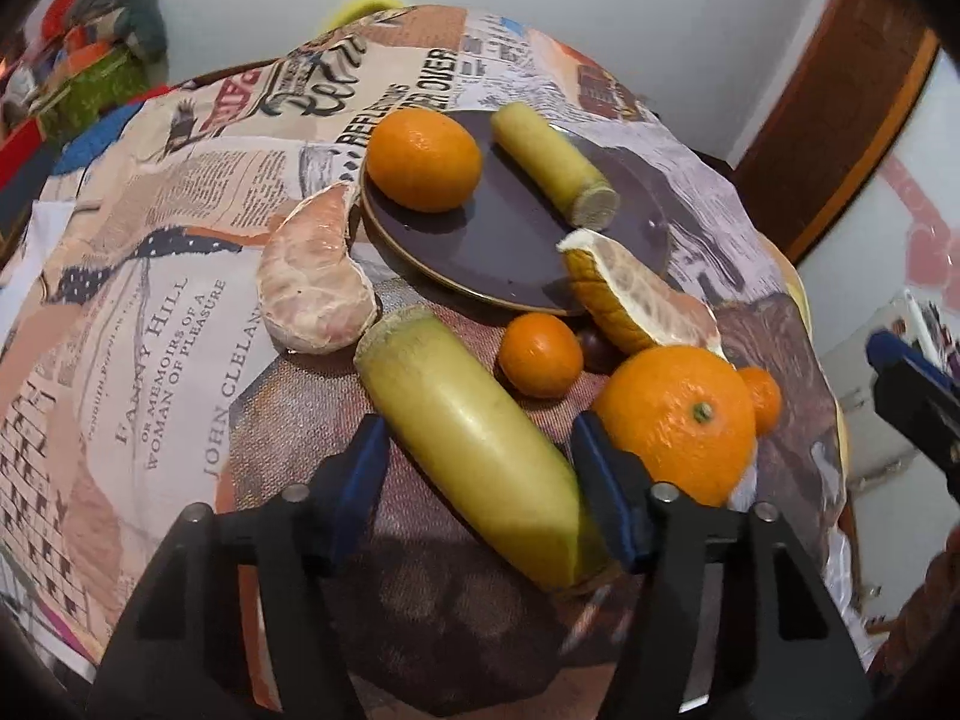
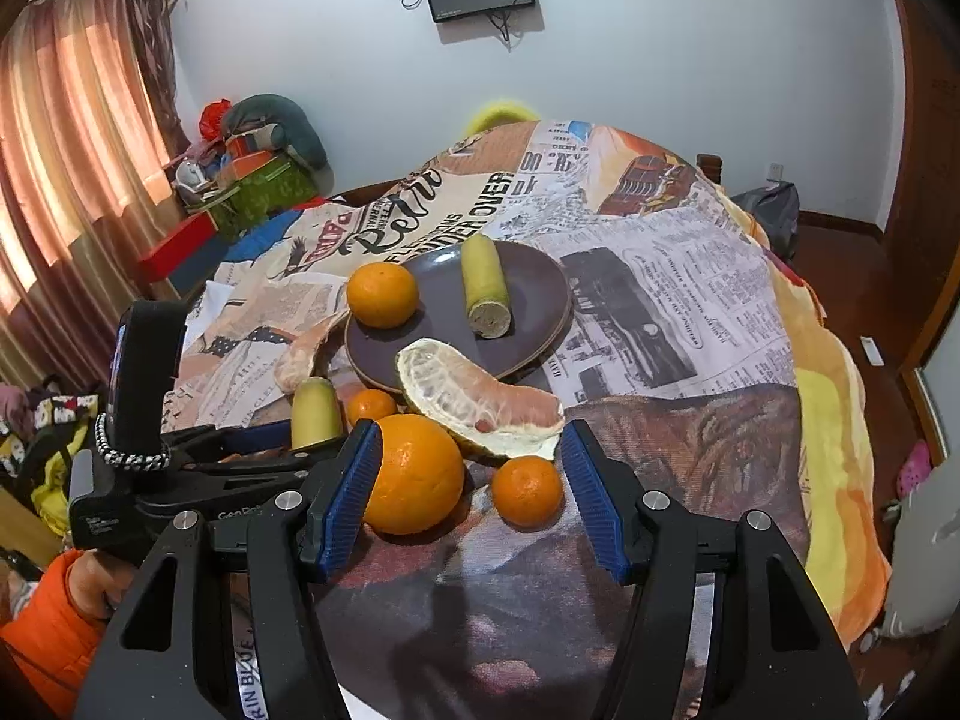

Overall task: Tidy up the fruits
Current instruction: 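Grasp the second yellow vegetable with the left tool while the right tool grasps another large orange, then place the yellow vegetable on the plate with the left tool while the right tool places the orange there, then grasp the peeled pomelo segment with the left tool while the right tool grasps a small mandarin, then carry the pomelo segment over the plate with the left tool while the right tool carries the mandarin there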

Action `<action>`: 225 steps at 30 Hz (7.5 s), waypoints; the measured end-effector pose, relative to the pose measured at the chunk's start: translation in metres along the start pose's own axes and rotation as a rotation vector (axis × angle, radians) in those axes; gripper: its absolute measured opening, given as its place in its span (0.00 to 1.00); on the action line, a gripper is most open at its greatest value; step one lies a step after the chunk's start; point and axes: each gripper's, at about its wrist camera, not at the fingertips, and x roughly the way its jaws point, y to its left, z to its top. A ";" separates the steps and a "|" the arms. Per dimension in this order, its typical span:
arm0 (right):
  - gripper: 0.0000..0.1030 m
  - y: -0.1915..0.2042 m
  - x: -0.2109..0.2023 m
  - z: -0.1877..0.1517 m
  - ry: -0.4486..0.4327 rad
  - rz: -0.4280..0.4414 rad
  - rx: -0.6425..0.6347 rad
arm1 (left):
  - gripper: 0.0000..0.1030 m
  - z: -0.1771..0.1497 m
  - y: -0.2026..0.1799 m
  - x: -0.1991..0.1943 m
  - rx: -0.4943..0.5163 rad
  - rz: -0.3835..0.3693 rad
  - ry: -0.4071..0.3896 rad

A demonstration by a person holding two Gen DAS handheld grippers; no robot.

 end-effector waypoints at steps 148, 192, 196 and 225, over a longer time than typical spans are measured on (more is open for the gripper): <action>0.66 -0.030 0.067 0.105 -0.002 -0.039 -0.082 | 0.58 0.135 0.002 -0.033 0.065 -0.001 -0.238; 0.70 -0.023 0.054 -0.028 0.165 -0.100 0.043 | 0.61 0.041 0.049 0.022 -0.025 0.081 -0.013; 0.66 -0.025 0.052 -0.027 0.158 -0.101 0.042 | 0.60 0.042 0.049 0.024 -0.012 0.103 -0.034; 0.34 -0.026 0.044 -0.026 0.140 -0.053 0.055 | 0.44 -0.021 0.072 -0.031 0.031 0.071 0.021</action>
